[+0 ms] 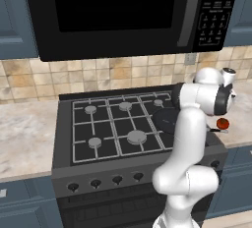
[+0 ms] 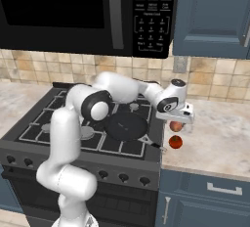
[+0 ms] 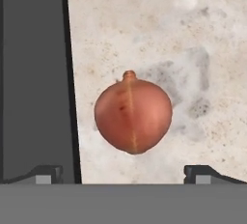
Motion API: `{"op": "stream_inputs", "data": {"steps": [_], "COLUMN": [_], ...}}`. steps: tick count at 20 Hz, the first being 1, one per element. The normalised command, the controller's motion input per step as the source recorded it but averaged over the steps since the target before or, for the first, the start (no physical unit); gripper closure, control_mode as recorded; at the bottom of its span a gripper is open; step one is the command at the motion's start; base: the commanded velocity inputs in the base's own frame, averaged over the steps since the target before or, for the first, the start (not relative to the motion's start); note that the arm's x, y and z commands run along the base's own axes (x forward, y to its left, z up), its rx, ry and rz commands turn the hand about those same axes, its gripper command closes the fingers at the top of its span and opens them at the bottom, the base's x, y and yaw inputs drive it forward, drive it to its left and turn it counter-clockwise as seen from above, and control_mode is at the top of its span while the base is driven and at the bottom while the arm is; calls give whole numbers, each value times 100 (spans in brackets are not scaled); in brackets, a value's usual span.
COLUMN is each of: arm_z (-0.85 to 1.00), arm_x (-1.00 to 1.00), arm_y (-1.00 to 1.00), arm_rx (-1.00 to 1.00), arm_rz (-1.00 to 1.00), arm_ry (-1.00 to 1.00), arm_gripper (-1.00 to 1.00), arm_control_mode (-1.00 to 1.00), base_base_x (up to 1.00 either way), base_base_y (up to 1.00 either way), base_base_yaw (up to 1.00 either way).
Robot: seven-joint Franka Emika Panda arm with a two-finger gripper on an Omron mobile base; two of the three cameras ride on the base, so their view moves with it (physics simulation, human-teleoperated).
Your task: Place the pan on the front right burner on the stove. Then place the tomato and the onion in the pan and turn on the front right burner.
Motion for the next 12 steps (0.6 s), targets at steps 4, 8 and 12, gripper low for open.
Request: {"op": "stream_inputs", "data": {"steps": [4, 8, 12], "arm_z": [-26, -26, -26], "arm_x": [29, 18, 13], "arm_y": [-11, -7, -1], "arm_rx": [0, 0, 0], "arm_rz": [-6, -6, -6], "arm_ry": [0, 0, 0], "arm_gripper": [-100, -100, -100], "arm_control_mode": [-100, -100, -100], "base_base_x": [0, 0, 0], "base_base_y": [0, 0, 0], "base_base_yaw": [0, 0, 0]}}
